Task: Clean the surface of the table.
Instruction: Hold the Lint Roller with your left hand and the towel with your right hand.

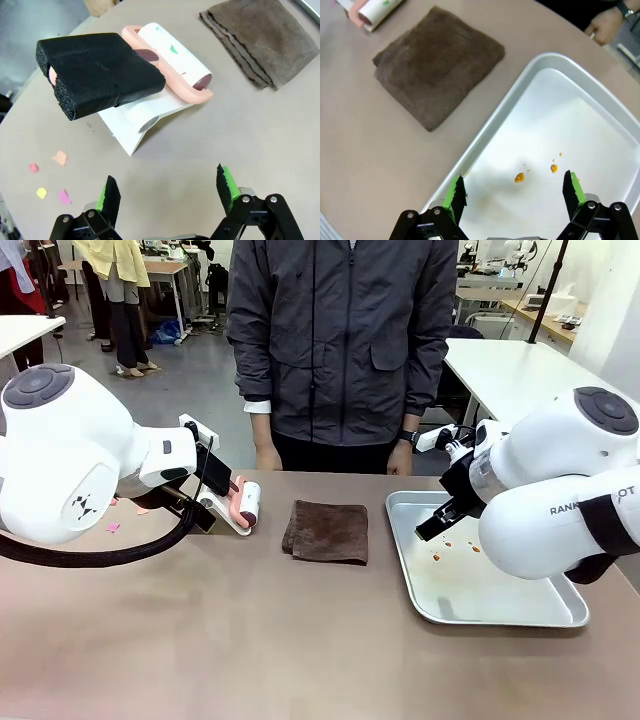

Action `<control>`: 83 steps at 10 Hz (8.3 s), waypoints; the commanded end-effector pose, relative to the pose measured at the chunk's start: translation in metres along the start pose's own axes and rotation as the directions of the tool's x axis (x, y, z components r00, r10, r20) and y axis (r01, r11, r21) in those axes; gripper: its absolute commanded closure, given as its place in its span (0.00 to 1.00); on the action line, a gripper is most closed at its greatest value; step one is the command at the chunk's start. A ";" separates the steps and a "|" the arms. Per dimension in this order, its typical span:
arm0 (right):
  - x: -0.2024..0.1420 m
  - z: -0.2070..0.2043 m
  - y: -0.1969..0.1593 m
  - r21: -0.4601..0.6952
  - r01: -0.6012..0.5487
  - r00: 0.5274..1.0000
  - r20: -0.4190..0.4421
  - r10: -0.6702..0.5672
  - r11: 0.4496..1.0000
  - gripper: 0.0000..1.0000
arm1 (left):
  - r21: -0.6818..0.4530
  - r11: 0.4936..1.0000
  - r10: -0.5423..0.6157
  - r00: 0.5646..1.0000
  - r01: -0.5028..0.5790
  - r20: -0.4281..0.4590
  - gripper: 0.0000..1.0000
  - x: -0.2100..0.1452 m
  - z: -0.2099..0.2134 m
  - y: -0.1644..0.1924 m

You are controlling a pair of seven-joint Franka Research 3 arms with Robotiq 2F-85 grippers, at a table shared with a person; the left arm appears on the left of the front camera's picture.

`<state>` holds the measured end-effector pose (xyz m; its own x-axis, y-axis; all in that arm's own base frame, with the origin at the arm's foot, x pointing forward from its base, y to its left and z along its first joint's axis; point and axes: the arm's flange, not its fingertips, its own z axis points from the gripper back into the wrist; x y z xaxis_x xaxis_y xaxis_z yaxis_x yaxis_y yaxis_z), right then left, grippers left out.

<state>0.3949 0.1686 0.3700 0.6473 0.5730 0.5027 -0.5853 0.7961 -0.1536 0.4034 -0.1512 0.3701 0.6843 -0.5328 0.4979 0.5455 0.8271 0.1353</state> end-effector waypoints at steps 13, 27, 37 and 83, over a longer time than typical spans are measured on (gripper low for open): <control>-0.076 0.141 -0.061 0.518 0.752 0.616 -0.329 -0.716 0.409 0.00 | -0.657 0.471 0.694 0.707 -0.588 -0.136 0.00 -0.074 0.149 0.097; -0.263 0.204 -0.250 0.604 0.796 0.119 -0.217 -0.969 -0.038 0.00 | -0.656 0.179 0.923 0.356 -0.733 -0.146 0.00 -0.187 0.157 0.232; -0.088 0.159 -0.149 0.428 0.753 0.587 -0.096 -0.804 0.500 0.00 | -0.637 0.433 0.695 0.686 -0.638 -0.215 0.00 -0.055 0.141 0.243; 0.132 -0.153 0.041 -0.105 0.801 0.524 -0.351 -0.776 0.589 0.00 | -0.346 0.531 0.633 0.634 -0.774 -0.445 0.10 0.095 -0.039 0.141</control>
<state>0.5270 0.2975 0.2987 0.9717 -0.2212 0.0834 0.1945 0.9485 0.2499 0.5640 -0.0885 0.4008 0.9948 0.0983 0.0249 -0.0607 0.7740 -0.6303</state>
